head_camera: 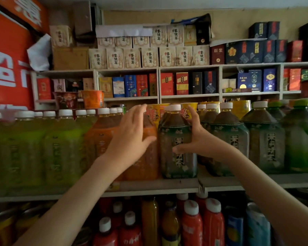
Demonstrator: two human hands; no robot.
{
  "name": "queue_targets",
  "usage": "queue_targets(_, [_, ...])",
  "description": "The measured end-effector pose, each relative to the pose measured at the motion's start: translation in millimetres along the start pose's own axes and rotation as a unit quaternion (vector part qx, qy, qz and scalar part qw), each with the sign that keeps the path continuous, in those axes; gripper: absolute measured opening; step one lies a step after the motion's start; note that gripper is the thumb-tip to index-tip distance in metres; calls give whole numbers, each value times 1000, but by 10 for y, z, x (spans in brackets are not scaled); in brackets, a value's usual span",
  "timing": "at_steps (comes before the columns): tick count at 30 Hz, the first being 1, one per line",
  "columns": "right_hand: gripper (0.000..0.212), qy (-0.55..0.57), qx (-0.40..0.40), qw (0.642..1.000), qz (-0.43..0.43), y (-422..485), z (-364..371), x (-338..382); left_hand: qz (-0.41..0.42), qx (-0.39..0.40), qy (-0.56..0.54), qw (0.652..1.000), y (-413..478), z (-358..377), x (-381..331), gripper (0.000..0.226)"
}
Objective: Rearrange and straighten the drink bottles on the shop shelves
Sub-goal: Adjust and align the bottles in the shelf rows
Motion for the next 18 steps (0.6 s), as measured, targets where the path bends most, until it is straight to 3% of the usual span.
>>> queue_targets(3, [132,41,-71,997,8,-153,100,-95,-49,107,86,989,-225,282,217,117])
queue_targets(5, [128,-18,-133,991,-17,-308,213,-22,-64,159,157,973,-383,467,309,129])
queue_targets(8, [125,-206,-209,954,-68,-496,535,209,-77,108,176,975,-517,494,350,133])
queue_targets(11, [110,-339,-228,907,-101,-518,852,291,-96,64,177,977,-550,442,350,133])
queue_targets(18, [106,-383,-254,885,-77,-471,880,243,-131,20,88,987,-468,428,332,123])
Point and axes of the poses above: each hand's wrist, its own y-axis towards the middle knuckle, its own z-axis out of the palm, x = y × z, the point moved 7 cm from there along y, towards the middle knuckle, and after that the axes turned 5 degrees about -z, right-handed, at the moved point
